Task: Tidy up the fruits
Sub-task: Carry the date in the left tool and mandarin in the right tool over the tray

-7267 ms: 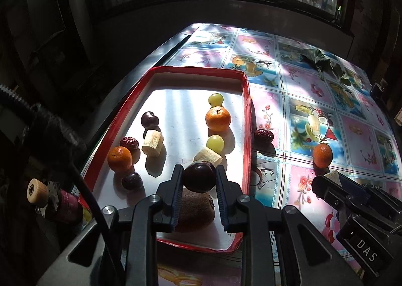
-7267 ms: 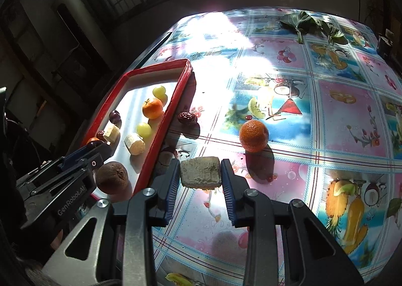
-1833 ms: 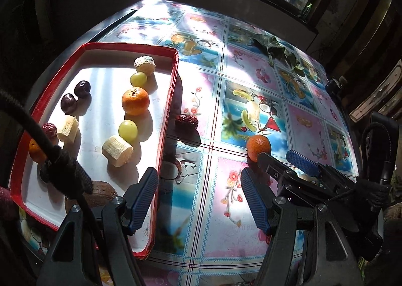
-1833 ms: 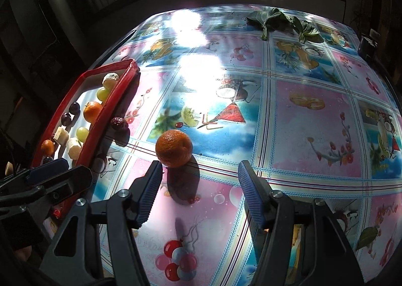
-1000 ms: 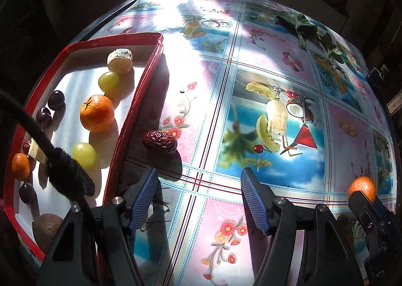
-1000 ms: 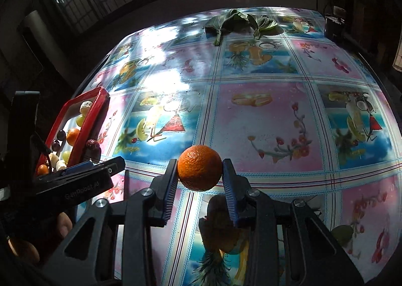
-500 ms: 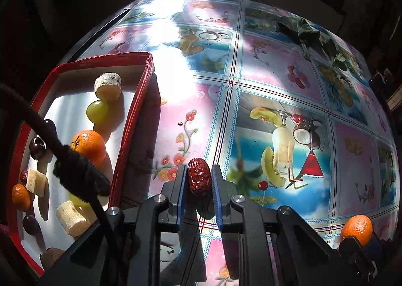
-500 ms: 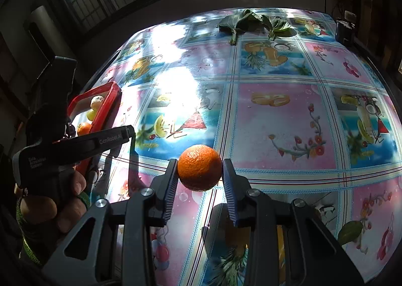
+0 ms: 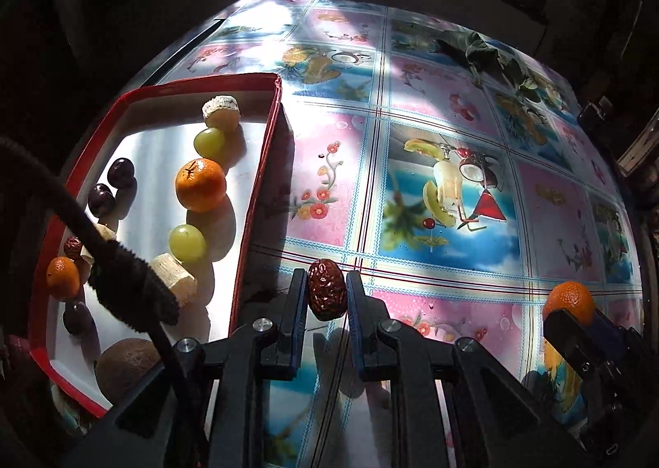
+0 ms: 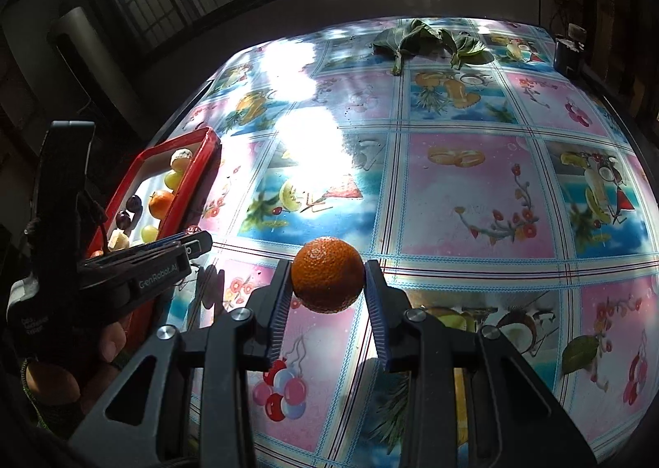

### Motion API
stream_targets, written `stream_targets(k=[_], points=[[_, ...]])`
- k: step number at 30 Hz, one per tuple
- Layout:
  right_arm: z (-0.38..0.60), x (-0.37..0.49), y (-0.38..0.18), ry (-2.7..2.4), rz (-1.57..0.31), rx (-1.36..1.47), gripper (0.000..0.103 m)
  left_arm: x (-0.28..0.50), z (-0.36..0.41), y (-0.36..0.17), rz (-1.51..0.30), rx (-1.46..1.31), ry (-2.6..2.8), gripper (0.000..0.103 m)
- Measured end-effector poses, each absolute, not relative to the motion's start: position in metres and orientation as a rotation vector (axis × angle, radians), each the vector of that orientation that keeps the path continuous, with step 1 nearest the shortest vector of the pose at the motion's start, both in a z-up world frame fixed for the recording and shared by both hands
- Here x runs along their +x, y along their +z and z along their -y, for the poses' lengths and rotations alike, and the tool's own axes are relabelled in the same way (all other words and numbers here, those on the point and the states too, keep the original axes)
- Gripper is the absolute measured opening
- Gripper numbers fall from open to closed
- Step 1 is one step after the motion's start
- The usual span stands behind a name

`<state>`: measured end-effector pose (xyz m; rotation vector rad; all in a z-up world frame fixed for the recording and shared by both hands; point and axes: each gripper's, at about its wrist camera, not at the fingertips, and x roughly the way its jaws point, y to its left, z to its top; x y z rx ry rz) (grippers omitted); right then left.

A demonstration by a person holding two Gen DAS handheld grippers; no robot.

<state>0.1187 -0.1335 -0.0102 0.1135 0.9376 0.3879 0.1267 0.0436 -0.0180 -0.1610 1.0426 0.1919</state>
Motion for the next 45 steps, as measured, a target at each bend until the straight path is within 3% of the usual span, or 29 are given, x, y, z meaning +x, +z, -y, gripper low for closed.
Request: stream_targets(k=[30,45], points=[[0.086,0.107,0.001,0.447,-0.929,0.045,0.037,0.059,-0.080,0.019,-0.930,-0.110,0.331,0.017],[0.038,0.106,0.005,0.559,-0.933,0.004,0.037,0.025,-0.159,0.008,-0.962,-0.273,0.383,0.017]])
